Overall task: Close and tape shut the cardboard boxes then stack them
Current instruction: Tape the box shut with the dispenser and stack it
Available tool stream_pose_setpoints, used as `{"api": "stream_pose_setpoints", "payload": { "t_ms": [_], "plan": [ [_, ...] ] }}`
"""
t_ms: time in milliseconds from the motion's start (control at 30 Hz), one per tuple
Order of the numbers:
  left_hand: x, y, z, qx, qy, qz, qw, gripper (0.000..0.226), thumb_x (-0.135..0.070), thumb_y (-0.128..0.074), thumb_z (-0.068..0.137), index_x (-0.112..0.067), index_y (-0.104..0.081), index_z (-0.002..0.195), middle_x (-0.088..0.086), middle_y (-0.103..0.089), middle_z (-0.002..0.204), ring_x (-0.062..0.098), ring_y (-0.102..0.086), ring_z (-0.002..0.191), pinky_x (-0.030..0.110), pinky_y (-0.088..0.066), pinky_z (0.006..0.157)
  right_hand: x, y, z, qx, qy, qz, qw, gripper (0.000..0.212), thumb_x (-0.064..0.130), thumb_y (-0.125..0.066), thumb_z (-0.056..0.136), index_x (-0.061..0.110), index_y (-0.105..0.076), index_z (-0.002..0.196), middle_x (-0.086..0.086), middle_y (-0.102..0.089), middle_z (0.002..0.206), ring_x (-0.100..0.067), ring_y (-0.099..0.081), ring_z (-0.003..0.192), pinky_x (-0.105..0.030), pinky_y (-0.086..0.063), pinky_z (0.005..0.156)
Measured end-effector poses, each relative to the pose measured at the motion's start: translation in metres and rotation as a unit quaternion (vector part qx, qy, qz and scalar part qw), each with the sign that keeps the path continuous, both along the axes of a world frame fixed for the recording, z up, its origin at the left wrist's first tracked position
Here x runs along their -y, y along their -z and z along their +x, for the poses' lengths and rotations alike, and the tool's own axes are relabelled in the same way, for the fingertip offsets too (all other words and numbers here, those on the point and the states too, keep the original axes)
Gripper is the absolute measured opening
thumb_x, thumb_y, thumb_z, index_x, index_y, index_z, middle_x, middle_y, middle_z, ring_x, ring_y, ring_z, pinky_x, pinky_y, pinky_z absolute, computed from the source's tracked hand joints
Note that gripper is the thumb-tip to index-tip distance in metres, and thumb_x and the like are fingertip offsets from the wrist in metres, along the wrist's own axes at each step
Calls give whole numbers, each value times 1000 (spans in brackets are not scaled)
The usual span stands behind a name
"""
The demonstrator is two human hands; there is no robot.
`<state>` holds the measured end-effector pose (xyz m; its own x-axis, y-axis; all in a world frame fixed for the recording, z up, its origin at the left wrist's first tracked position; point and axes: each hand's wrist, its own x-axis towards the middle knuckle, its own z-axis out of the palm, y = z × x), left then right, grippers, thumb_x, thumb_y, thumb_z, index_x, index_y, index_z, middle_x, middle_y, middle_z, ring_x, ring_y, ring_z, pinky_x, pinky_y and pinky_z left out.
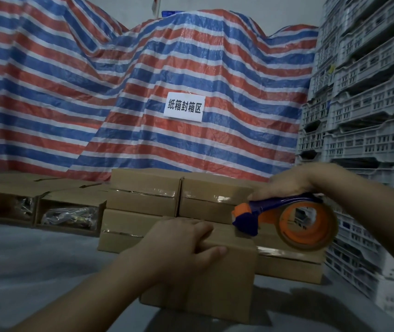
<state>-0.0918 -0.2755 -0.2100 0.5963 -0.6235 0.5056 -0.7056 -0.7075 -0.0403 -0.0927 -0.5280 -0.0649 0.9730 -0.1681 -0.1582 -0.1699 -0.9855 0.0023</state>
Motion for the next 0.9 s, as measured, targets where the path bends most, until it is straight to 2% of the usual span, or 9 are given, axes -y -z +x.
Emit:
{"api": "stream_pose_setpoints", "payload": {
  "t_ms": [133, 233, 300, 400, 500, 633, 733, 800, 900],
  "plan": [
    [-1, 0, -2, -5, 12, -10, 1000, 64, -78, -25, 87, -38, -46, 132, -13, -59, 124, 9, -54, 108, 31, -44, 91, 32, -1, -23, 19, 10, 49, 999, 81, 87, -52, 66, 15, -71, 98, -7, -71, 86, -17, -64, 73, -32, -53, 80],
    [0, -2, -4, -11, 15, -10, 1000, 63, -77, -27, 87, -38, -46, 133, -13, -59, 124, 8, -54, 108, 30, -45, 92, 43, 14, -30, 15, 7, 17, 1000, 80, 90, -49, 67, 22, -69, 104, 0, -72, 99, -13, -69, 86, -33, -53, 92],
    [2, -4, -4, -22, 15, -8, 1000, 64, -78, -29, 86, -36, -47, 132, -13, -59, 122, 7, -55, 105, 31, -47, 91, 41, 26, -27, 21, 10, -10, 1000, 65, 88, -46, 77, 29, -69, 89, 7, -69, 87, -5, -67, 75, -30, -50, 83],
    [8, -10, -3, -55, 18, -17, 998, 63, -82, -35, 82, -36, -47, 124, -12, -60, 114, 4, -56, 97, 30, -51, 86, 35, 34, -24, 40, 6, -29, 999, 62, 85, -43, 83, 28, -66, 73, 11, -65, 71, 0, -61, 58, -26, -42, 66],
    [25, -16, -2, -45, 22, -14, 999, 76, -82, -38, 80, -36, -31, 141, -10, -53, 133, 7, -53, 111, 26, -45, 88, 37, 35, -23, 42, 7, -25, 999, 64, 85, -44, 82, 26, -68, 78, 7, -67, 79, -5, -63, 69, -28, -42, 67],
    [53, -13, -11, -32, 94, 30, 995, 60, -70, -42, 88, -40, -33, 140, -13, -48, 137, 5, -49, 113, 14, -29, 71, 41, 38, -21, 39, 7, -12, 999, 62, 85, -46, 83, 27, -68, 76, 9, -68, 71, -2, -64, 60, -27, -42, 65],
    [58, -5, -11, -13, 102, 24, 994, 56, -66, -43, 91, -37, -38, 138, -13, -55, 127, 5, -54, 104, 21, -40, 76, 51, 38, -22, 33, -8, 21, 999, 62, 83, -45, 84, 26, -67, 74, 11, -67, 62, -1, -63, 52, -27, -46, 67],
    [55, -3, -10, -7, 104, 13, 994, 54, -65, -42, 91, -35, -41, 136, -13, -57, 119, 5, -55, 97, 24, -45, 79, 64, 32, -30, 26, -21, 90, 995, 63, 84, -46, 82, 25, -68, 80, 4, -69, 72, -9, -63, 61, -28, -49, 74],
    [54, -4, -11, 7, 103, 14, 995, 58, -67, -41, 91, -36, -38, 140, -13, -54, 129, 8, -54, 107, 27, -45, 85, 76, 21, -49, 40, 1, 107, 993, 69, 87, -49, 75, 22, -69, 81, 4, -70, 72, -12, -63, 61, -29, -51, 75]
  ]
}}
